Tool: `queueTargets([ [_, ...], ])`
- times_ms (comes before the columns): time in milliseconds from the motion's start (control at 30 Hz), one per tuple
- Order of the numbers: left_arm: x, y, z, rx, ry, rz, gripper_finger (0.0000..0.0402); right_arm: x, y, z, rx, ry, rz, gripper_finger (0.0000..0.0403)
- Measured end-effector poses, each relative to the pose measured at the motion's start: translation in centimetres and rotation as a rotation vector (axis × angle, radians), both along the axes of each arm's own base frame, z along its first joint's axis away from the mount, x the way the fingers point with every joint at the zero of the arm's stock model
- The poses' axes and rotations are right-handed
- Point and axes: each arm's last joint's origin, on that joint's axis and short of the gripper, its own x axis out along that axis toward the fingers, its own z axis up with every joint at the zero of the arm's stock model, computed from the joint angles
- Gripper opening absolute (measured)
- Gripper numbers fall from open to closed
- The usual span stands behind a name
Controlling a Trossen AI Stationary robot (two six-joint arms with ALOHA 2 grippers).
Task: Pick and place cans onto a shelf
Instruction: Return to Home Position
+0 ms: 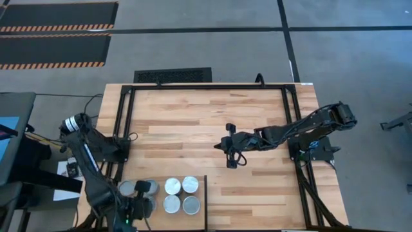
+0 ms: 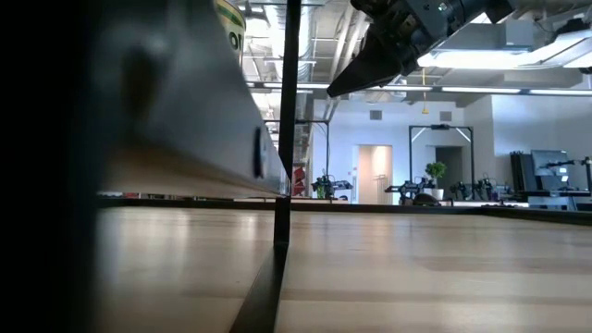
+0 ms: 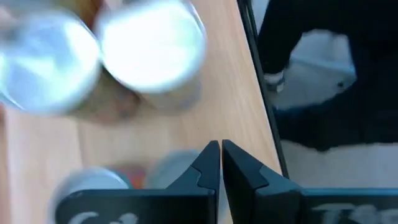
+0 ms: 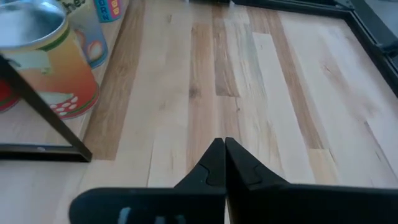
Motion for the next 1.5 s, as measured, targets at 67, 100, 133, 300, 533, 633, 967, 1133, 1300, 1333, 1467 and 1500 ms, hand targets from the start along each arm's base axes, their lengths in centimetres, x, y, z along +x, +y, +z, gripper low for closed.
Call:
queueTargets([
  [67, 0.4, 1.2, 0.5, -0.012, -0.055, -0.014, 0.0003, 0.0, 0.2, 0.0, -0.015, 0.002, 0.017, 0.0006],
  [100, 0.6, 2.1, 0.9, -0.025, -0.086, -0.019, 0.0002, 0.0, 0.2, 0.0, -0.018, 0.003, 0.02, 0.0005],
  [133, 0.9, 2.9, 1.1, -0.048, -0.122, -0.025, 0.0001, -0.1, 0.2, 0.0, -0.018, 0.005, 0.025, 0.0004],
  [300, 1.7, 8.4, 1.0, -0.149, -0.325, -0.038, 0.0, 0.4, -0.3, 0.4, -0.007, -0.049, 0.072, 0.0003],
  [533, 2.5, 16.9, -1.4, -0.236, -0.569, 0.005, 0.0, 1.0, -2.2, 1.1, -0.03, -0.122, 0.102, 0.0002],
  [633, 2.6, 19.8, -1.7, -0.185, -0.66, 0.049, 0.0, 1.2, -3.3, 1.5, -0.047, -0.171, 0.093, 0.0002],
  [967, 2.6, 26.0, -3.5, -0.07, -0.824, 0.129, 0.0, -2.3, -8.4, -2.5, 0.02, -0.335, 0.016, 0.0001],
  [1133, 2.3, 27.9, -4.3, -0.032, -0.872, 0.174, 0.0, -5.2, -9.3, -2.6, 0.016, -0.354, -0.011, 0.0001],
  [1300, 1.3, 29.2, -5.2, 0.001, -0.92, 0.224, 0.0, -8.7, -9.8, -2.5, -0.011, -0.375, -0.052, 0.0001],
  [1333, 1.0, 29.4, -5.4, 0.0, -0.92, 0.236, 0.0, -9.3, -9.8, -2.7, -0.013, -0.378, -0.061, 0.0001],
  [1467, 0.0, 29.6, -6.1, 0.02, -0.928, 0.29, 0.0, -11.8, -9.9, -3.9, -0.01, -0.378, -0.099, 0.0002],
  [1500, -0.3, 29.6, -6.3, 0.029, -0.933, 0.312, 0.0, -12.3, -9.9, -4.3, -0.007, -0.378, -0.111, 0.0003],
])
